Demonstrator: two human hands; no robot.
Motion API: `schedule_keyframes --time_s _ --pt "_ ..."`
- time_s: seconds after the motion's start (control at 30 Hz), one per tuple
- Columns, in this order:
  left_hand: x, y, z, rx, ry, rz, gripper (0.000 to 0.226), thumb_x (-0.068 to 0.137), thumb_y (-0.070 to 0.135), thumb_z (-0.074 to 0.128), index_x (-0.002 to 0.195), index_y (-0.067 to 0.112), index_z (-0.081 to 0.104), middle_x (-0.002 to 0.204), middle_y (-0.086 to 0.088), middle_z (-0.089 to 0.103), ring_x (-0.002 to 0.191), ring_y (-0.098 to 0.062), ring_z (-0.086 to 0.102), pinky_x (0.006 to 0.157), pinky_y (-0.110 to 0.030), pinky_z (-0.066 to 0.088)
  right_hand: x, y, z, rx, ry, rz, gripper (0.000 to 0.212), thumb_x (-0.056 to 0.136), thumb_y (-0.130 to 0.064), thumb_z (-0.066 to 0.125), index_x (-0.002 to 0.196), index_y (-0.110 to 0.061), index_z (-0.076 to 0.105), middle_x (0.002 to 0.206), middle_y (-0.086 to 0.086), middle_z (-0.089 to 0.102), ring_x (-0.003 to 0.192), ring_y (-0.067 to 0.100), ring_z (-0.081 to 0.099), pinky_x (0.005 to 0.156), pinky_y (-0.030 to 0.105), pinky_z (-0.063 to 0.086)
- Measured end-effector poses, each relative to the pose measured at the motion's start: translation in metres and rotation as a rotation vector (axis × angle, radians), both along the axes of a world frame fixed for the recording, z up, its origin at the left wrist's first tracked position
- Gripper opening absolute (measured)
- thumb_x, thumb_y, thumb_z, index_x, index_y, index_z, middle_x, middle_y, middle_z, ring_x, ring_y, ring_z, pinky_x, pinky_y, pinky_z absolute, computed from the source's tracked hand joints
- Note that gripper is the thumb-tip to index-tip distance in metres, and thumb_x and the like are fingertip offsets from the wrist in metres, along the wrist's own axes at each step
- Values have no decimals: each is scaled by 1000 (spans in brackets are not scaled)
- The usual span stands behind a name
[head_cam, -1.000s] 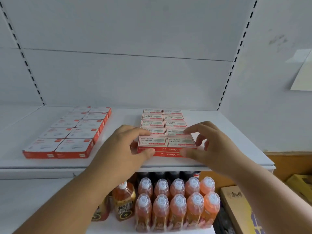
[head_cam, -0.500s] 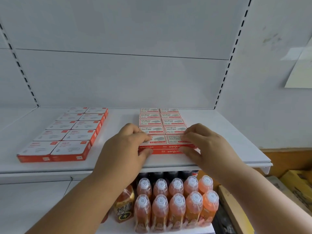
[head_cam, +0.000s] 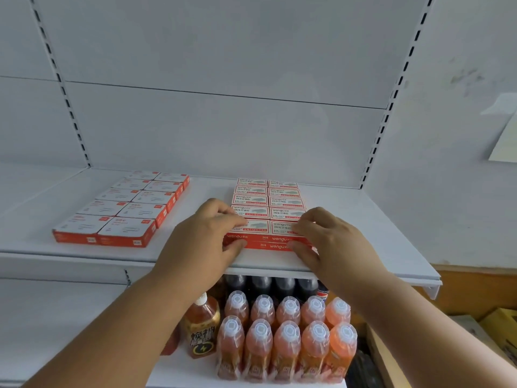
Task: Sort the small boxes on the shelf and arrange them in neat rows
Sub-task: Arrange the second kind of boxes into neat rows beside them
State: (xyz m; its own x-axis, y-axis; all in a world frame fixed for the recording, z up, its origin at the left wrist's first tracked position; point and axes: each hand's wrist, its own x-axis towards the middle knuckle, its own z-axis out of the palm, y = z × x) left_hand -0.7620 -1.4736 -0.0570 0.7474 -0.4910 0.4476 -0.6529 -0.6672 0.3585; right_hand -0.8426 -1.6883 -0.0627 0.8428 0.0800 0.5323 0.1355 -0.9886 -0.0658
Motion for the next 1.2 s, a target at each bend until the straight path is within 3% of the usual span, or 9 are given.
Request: schedule_keyframes --time_s 0.1,0.2,0.33,0.67,0.8,1.07,1.2 --pt "-1 5 3 -50 66 59 55 80 43 75 130 31 54 128 15 50 89 1 54 68 -6 36 -5 -2 0 168 9 -40 40 90 -46 61 121 -21 63 124 -4 53 81 15 66 73 31 56" --pt "-1 12 4 -90 120 106 48 79 42 77 122 33 59 120 15 60 93 1 57 72 -14 40 -9 -2 -2 221 20 -134 43 87 -54 59 123 -29 58 115 -11 54 92 12 59 79 27 51" --pt "0 14 4 -55 123 35 39 86 36 72 124 38 63 114 18 67 82 6 51 63 -1 30 -13 4 -1 228 43 -202 34 88 -45 64 119 -31 62 92 -14 62 92 13 53 74 23 38" --pt "12 16 1 -48 95 -33 41 88 38 68 129 36 61 119 14 66 86 2 51 64 0 29 -17 19 2 286 49 -270 35 91 -36 63 126 -29 64 107 -9 68 99 13 59 84 22 41" --pt "8 16 1 -39 75 -21 45 89 39 67 133 37 57 125 17 65 106 -4 63 64 0 26 -17 28 -2 282 42 -331 39 93 -37 59 131 -28 60 109 -5 69 102 18 58 84 26 40" --pt "10 17 -1 -44 78 -14 44 89 37 68 132 35 60 124 14 67 107 -6 64 72 1 28 -18 35 -1 221 47 -356 39 97 -39 52 134 -27 57 105 -2 70 98 20 60 85 29 43" --pt "8 15 0 -53 57 -9 44 89 36 67 133 33 60 124 12 67 108 -9 65 88 -14 44 -17 31 1 222 74 -352 39 98 -40 51 135 -29 56 108 -3 68 99 18 59 86 28 44"
